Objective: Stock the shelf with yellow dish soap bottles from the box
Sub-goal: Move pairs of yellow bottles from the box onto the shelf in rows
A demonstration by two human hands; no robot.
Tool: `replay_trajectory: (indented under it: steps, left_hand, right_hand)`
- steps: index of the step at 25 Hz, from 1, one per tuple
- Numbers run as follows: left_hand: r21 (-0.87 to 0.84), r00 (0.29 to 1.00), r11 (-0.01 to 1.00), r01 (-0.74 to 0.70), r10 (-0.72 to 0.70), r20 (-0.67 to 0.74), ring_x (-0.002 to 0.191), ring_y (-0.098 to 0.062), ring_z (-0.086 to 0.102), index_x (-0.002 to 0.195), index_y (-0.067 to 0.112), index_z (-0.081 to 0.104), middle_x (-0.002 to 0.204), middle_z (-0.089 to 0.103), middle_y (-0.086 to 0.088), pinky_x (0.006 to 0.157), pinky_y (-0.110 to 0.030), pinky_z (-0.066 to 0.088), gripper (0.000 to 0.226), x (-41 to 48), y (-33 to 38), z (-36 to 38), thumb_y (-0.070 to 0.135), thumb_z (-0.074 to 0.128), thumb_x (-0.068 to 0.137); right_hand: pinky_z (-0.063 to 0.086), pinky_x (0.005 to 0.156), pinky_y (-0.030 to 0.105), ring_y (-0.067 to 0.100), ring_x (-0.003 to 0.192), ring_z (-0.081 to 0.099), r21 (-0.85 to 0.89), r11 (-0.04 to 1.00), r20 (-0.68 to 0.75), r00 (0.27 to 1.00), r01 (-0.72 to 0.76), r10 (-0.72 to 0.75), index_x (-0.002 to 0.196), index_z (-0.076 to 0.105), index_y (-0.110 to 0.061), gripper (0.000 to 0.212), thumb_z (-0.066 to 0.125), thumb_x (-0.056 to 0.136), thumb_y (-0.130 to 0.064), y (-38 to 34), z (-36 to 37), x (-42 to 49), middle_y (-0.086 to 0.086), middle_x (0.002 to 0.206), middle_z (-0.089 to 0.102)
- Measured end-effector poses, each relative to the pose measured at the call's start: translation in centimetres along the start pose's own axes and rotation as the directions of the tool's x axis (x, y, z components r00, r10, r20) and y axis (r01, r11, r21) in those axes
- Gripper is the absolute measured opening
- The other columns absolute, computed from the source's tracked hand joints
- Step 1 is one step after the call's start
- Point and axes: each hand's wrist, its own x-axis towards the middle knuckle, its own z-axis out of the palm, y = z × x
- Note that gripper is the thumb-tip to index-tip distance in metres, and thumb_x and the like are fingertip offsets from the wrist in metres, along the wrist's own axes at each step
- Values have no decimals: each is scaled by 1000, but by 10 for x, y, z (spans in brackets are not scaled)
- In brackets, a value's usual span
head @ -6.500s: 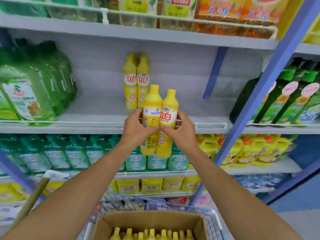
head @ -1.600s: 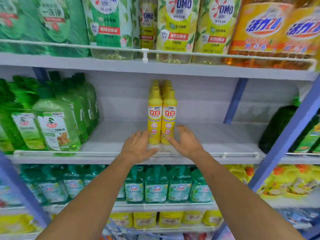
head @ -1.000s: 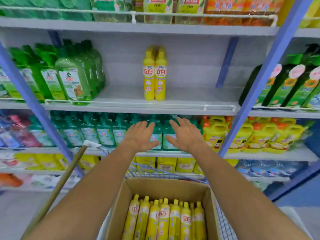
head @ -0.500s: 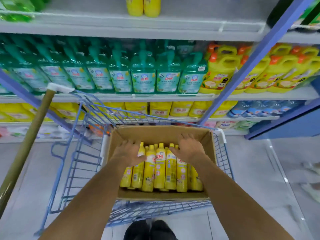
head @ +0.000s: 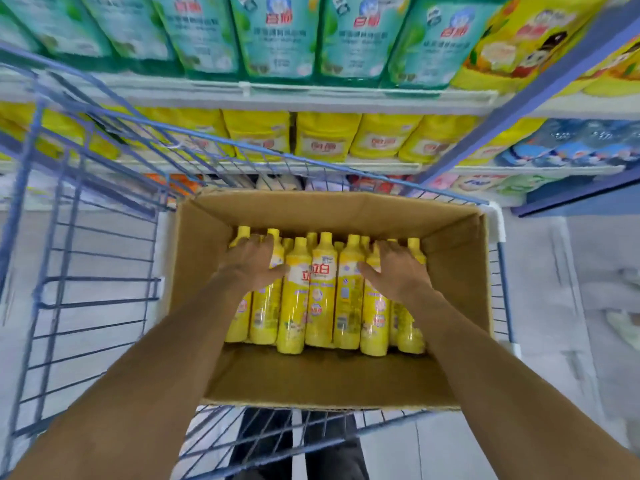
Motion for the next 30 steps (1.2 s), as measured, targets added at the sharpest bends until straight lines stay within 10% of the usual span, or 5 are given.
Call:
replay_trajectory:
  steps: [16, 21, 25, 30]
  left_hand:
    - [-503, 931, 812, 295, -363, -40, 103, -35, 62, 98, 7, 66, 104, 67, -18, 76, -35, 46, 55, 86, -4, 39, 48, 86, 66]
    - [-651, 958, 715, 254, -277, 70, 92, -27, 69, 89, 9, 69, 94, 73, -13, 81, -42, 58, 39, 66, -9, 26, 24, 93, 63]
    - [-767, 973, 607, 208, -205, 102, 99, -27, 70, 104, 15, 63, 107, 73, -11, 84, -39, 58, 51, 41, -9, 24, 19, 92, 62]
    - [-608, 981, 770, 195, -147, 128, 110, -23, 63, 114, 16, 63, 116, 64, 3, 90, -35, 53, 56, 26, -5, 32, 30, 91, 67]
  right_hand:
    - [48, 84, 33, 32, 104, 67, 424, 896, -118, 974, -129, 196, 112, 72, -13, 31, 71, 88, -33, 27, 43, 69, 12, 103, 75]
    - [46, 88, 24, 16, 104, 67, 598, 785, -38, 972, -163, 231, 118, 73, -18, 38, 78, 82, -28, 31, 29, 57, -1, 103, 72]
    - [57, 93, 44, 19, 97, 71, 721, 675, 43, 983, -155, 180, 96, 73, -19, 28, 77, 75, -36, 30, 33, 40, -2, 97, 76]
    - [56, 95, 39, 13, 102, 66, 640, 758, 72, 992, -124, 101, 114, 67, -18, 49, 87, 74, -37, 25, 36, 21, -8, 110, 70]
